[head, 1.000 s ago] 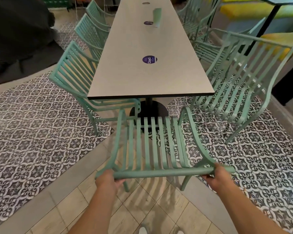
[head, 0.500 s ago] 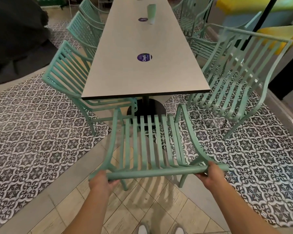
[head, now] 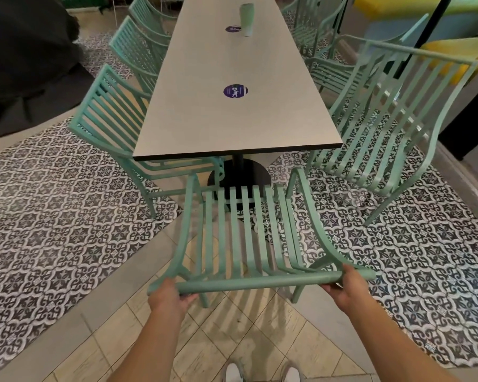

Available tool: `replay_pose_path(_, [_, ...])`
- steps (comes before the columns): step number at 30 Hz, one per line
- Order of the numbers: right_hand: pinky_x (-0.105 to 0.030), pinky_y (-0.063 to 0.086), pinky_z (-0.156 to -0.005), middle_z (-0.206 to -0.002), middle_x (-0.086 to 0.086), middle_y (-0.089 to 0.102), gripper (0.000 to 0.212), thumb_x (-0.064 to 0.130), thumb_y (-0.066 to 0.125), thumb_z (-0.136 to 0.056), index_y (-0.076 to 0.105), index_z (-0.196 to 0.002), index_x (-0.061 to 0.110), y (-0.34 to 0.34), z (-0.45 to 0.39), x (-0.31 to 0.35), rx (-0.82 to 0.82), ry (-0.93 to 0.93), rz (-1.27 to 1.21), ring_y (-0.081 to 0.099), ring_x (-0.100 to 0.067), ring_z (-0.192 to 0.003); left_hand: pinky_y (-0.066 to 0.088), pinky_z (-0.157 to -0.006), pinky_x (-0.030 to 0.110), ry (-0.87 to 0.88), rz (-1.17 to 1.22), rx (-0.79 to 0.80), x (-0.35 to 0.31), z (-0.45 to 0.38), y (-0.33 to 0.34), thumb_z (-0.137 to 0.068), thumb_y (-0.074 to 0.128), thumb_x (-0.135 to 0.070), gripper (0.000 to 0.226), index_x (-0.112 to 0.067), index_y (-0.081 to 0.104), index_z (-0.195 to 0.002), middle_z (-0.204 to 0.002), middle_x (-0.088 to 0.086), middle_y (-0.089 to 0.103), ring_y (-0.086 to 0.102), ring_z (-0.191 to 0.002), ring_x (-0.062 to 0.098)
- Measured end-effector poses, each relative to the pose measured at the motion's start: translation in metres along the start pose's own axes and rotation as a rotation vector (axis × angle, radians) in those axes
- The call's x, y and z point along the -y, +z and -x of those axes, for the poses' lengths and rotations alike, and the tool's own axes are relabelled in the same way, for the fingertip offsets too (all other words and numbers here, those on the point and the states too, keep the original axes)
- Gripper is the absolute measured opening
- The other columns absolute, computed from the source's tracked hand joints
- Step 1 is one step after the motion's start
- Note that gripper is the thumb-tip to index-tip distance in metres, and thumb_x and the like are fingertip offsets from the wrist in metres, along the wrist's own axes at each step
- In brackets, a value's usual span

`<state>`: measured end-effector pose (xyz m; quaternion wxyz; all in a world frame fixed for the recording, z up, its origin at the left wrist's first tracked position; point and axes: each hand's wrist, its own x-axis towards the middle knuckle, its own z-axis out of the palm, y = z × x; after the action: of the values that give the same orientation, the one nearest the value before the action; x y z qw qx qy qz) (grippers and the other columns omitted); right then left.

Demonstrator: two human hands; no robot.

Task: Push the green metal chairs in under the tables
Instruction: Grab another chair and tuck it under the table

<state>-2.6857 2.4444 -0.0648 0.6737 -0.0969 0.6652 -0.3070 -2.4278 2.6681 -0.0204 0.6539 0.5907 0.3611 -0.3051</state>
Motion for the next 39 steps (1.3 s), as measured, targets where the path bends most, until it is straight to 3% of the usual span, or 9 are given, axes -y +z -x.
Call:
replay_pose_path(4, [-0.059,0.052,-0.079,-0.131,-0.022,0.051,0.044,0.02,0.052,-0.098,0.037,-0.138,0.009,0.0,-0.001,0.001,0.009,0.01,-0.023,0.056,-0.039,-0.113,0.051,-0.083,0.058,0.011,0.009,-0.025,0.002,-0.002,0.0,-0.096,0.055,-0.004,0.047,-0.002,0.039,-0.14,-0.134,0.028,0.047,0.053,-0.115,0.049])
replay_pose_path(8, [-0.056,0.052,-0.071,-0.131,-0.022,0.05,0.045,0.017,0.052,-0.098,0.035,-0.139,0.009,-0.001,-0.002,0.001,0.024,0.005,-0.039,0.057,-0.037,-0.107,0.054,-0.077,0.055,0.021,0.015,-0.047,0.005,-0.004,-0.002,-0.095,0.055,-0.004,0.046,-0.002,0.041,-0.139,-0.131,0.027,0.049,0.055,-0.113,0.048])
replay_pose_path(12, [-0.054,0.051,-0.062,-0.131,-0.021,0.048,0.046,0.016,0.052,-0.098,0.034,-0.14,0.009,-0.002,-0.004,0.002,0.025,0.009,-0.032,0.057,-0.032,-0.089,0.053,-0.083,0.06,0.03,0.016,-0.057,0.007,-0.004,-0.003,-0.095,0.054,-0.002,0.045,-0.002,0.041,-0.138,-0.131,0.028,0.05,0.056,-0.111,0.048])
replay_pose_path(19, [-0.059,0.053,-0.069,-0.129,-0.022,0.051,0.044,0.016,0.053,-0.097,0.035,-0.138,0.009,0.0,-0.006,0.003,0.032,0.023,-0.036,0.059,-0.038,-0.103,0.055,-0.074,0.054,0.017,0.007,-0.044,0.005,-0.007,-0.003,-0.095,0.055,-0.004,0.045,-0.003,0.041,-0.138,-0.13,0.026,0.05,0.056,-0.112,0.048])
replay_pose_path(21, [-0.059,0.054,-0.065,-0.127,-0.022,0.051,0.044,0.015,0.054,-0.097,0.037,-0.136,0.008,0.004,-0.005,0.004,0.047,0.029,-0.022,0.06,-0.038,-0.097,0.053,-0.081,0.059,0.028,-0.001,-0.045,0.0,-0.009,-0.001,-0.096,0.053,-0.002,0.045,-0.003,0.04,-0.139,-0.132,0.027,0.048,0.053,-0.116,0.048])
replay_pose_path(26, [-0.053,0.053,-0.041,-0.127,-0.021,0.05,0.044,0.015,0.057,-0.095,0.038,-0.135,0.007,0.016,-0.005,0.009,0.029,0.031,-0.004,0.055,-0.038,-0.109,0.049,-0.087,0.062,0.027,-0.017,-0.047,-0.009,-0.013,0.005,-0.097,0.049,0.0,0.046,-0.003,0.038,-0.141,-0.139,0.027,0.043,0.048,-0.122,0.048])
replay_pose_path(33, [-0.048,0.054,-0.043,-0.129,-0.021,0.051,0.043,0.017,0.056,-0.096,0.04,-0.135,0.008,0.02,-0.008,0.009,0.036,0.025,0.019,0.056,-0.038,-0.108,0.049,-0.087,0.064,0.03,-0.011,-0.04,-0.013,-0.015,0.009,-0.097,0.051,-0.001,0.045,-0.002,0.038,-0.14,-0.137,0.027,0.044,0.049,-0.12,0.05])
replay_pose_path(35, [-0.05,0.055,-0.048,-0.129,-0.021,0.052,0.044,0.017,0.056,-0.096,0.039,-0.135,0.008,0.021,-0.007,0.009,0.026,0.015,0.023,0.057,-0.038,-0.106,0.048,-0.089,0.063,0.024,-0.008,-0.033,-0.013,-0.016,0.01,-0.097,0.052,-0.003,0.045,-0.002,0.038,-0.14,-0.138,0.027,0.043,0.049,-0.12,0.05])
replay_pose_path(39, [-0.047,0.054,-0.039,-0.123,-0.02,0.051,0.042,0.017,0.054,-0.097,0.04,-0.135,0.007,0.022,-0.003,0.009,0.035,0.002,0.031,0.058,-0.033,-0.085,0.05,-0.086,0.061,0.01,-0.005,-0.025,-0.013,-0.015,0.009,-0.097,0.053,-0.004,0.046,-0.001,0.038,-0.14,-0.138,0.029,0.042,0.048,-0.121,0.05])
